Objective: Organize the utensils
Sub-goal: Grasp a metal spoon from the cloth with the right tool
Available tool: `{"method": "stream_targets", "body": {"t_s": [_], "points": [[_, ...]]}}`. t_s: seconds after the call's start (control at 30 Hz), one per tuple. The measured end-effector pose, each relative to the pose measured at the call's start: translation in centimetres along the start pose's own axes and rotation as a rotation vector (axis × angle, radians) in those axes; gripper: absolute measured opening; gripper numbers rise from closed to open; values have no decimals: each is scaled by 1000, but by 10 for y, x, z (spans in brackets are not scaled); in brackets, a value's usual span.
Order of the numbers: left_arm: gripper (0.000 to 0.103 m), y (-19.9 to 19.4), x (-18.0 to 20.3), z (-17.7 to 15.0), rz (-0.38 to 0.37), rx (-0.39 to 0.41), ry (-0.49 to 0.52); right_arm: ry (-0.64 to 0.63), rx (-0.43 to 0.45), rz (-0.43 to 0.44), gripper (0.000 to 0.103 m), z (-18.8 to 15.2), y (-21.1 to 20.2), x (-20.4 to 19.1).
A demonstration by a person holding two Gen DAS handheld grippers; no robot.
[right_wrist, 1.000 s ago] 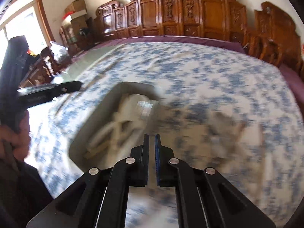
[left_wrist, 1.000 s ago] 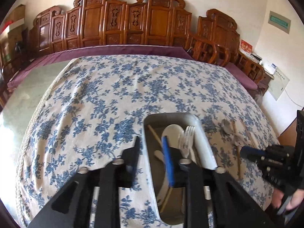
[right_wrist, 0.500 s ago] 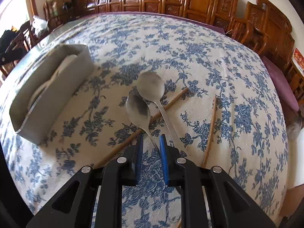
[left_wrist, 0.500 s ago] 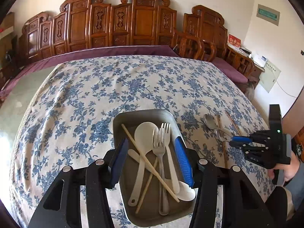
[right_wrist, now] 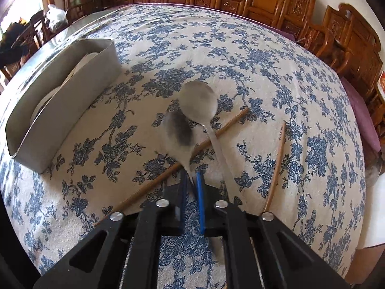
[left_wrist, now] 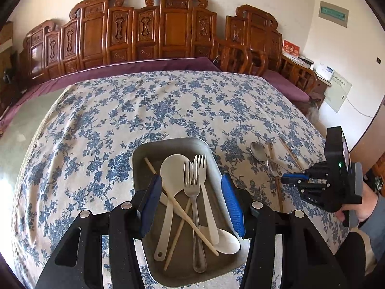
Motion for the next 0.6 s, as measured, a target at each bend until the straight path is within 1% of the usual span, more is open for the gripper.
{"method": "stream_targets", "body": {"t_s": [0.13,0.23,0.4,0.5,0.6], "points": [[49,0,3,0,3,-2,5,-9,-4,-10,4,-3,-1,-2],[49,-1,7,1,4,1,12,7,14,-15,4,-6,-8,-2],[49,-5,26,3,-6,15,27,79,85,10,4,-10,-45,5],[49,-4,43,4,-12,17,51,109,115,1,4,-18,-65,15],[49,-3,62,2,-24,11,66,158,144,-14,4,-30,-85,32]]}}
Point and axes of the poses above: each gripper's, at about its wrist camera, not at the fingertips, and y roughly the way its jaws point, x to its right, z to its top, the point moved 10 cm from there along y, roughly the way its jaws point, and after that the axes turned 10 degrees about y, right-handed, at the moved point
